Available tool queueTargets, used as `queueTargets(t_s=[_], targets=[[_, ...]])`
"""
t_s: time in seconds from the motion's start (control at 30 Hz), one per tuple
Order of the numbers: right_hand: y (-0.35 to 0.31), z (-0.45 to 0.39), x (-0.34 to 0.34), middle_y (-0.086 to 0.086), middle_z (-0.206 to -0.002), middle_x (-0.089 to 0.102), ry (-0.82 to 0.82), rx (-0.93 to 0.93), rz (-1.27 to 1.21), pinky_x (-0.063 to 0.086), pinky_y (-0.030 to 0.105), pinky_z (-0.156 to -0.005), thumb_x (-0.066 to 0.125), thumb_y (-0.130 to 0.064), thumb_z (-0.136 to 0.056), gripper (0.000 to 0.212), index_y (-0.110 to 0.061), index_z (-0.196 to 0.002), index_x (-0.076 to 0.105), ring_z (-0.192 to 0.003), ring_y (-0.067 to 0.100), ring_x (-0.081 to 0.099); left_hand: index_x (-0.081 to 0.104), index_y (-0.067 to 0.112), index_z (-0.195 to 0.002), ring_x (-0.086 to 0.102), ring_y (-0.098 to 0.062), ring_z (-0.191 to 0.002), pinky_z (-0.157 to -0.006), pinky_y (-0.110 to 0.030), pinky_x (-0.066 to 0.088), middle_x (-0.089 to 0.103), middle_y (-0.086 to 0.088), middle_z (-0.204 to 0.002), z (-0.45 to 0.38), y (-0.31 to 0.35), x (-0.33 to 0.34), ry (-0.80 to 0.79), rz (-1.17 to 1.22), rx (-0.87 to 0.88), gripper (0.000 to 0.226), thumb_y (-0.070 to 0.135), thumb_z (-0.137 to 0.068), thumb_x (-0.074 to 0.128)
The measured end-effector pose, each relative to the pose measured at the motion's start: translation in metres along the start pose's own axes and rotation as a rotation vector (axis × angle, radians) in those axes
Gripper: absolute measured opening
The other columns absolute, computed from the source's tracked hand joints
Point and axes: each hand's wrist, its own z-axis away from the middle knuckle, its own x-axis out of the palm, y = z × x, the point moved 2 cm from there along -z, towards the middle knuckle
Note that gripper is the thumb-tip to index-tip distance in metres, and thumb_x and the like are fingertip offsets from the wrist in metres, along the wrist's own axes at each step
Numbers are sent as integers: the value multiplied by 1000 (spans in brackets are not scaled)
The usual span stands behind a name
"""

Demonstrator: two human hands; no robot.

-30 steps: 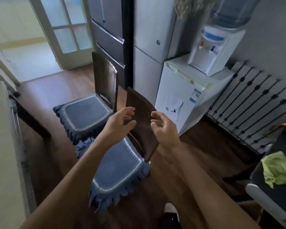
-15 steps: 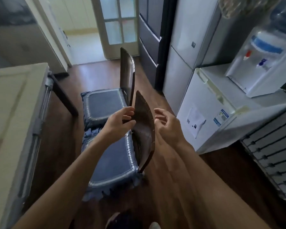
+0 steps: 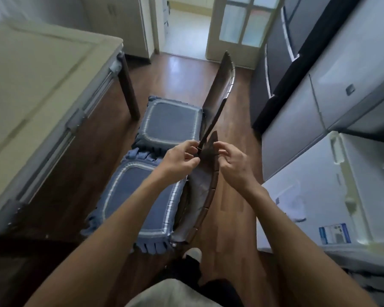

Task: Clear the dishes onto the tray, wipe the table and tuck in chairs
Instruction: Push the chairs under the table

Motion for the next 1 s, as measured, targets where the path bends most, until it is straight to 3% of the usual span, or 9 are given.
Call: queueTargets(t_s=[0.17,0.37,0.47,0.57,0.63,0.7,0.77,0.87,1.0], targets=[[20,-43,3,12,-122,67,-209,-143,159,39,16,-97,56,5,-84,42,-6,-123,66,-112,24,62,55,21,-129,67,-18,-99,-89,-30,53,66,-3,-114,-15,6,3,118,-33,-138,43,17,-88,66],[50,-82,19,11,-124,68,-527,-359,257,40,24,-101,63,-3,-86,39,-7,-125,65,-117,27,61,52,18,-135,62,-17,-100,-88,-30,49,64,-2,-117,1,1,24,345,-55,-355,43,20,-93,60],[68,-90,27,10,-130,63,-757,-392,302,44,33,-102,64,-22,-91,43,-11,-132,60,-122,28,58,50,20,-137,58,-11,-97,-82,-23,40,64,1,-117,16,-6,51,427,-102,-502,44,24,-94,58],[91,-79,34,6,-119,70,-1007,-479,364,37,21,-90,69,-44,-89,45,-16,-124,67,-114,25,63,47,20,-139,59,-18,-108,-83,-26,39,63,-1,-119,34,-16,92,429,-78,-656,47,34,-95,56],[104,-66,39,1,-112,72,-1036,-626,393,32,23,-101,76,-48,-81,42,-21,-113,74,-116,25,60,50,18,-137,59,-25,-115,-87,-30,44,63,-6,-124,48,-26,123,339,-126,-747,50,43,-94,56],[106,-62,42,-6,-121,68,-1040,-735,488,33,39,-108,76,-57,-76,49,-30,-117,72,-124,25,50,56,18,-130,58,-28,-116,-92,-35,46,63,-8,-124,60,-31,148,264,-187,-793,50,52,-93,55],[98,-66,47,-3,-119,70,-1069,-759,497,39,45,-103,80,-49,-75,47,-26,-116,74,-122,26,51,56,23,-129,57,-27,-118,-93,-36,45,61,-5,-126,69,-36,162,279,-261,-805,45,51,-95,52],[90,-71,53,8,-103,76,-1144,-798,356,51,38,-90,87,-26,-71,36,-12,-103,78,-104,26,67,53,28,-135,59,-20,-122,-98,-41,46,61,2,-135,75,-40,171,407,-327,-789,37,35,-100,49],[79,-74,63,3,-89,77,-996,-813,394,51,32,-77,84,-37,-71,29,-19,-94,80,-89,22,68,57,34,-129,65,-18,-112,-105,-54,30,69,7,-122,75,-40,164,550,-478,-838,30,33,-100,48]])
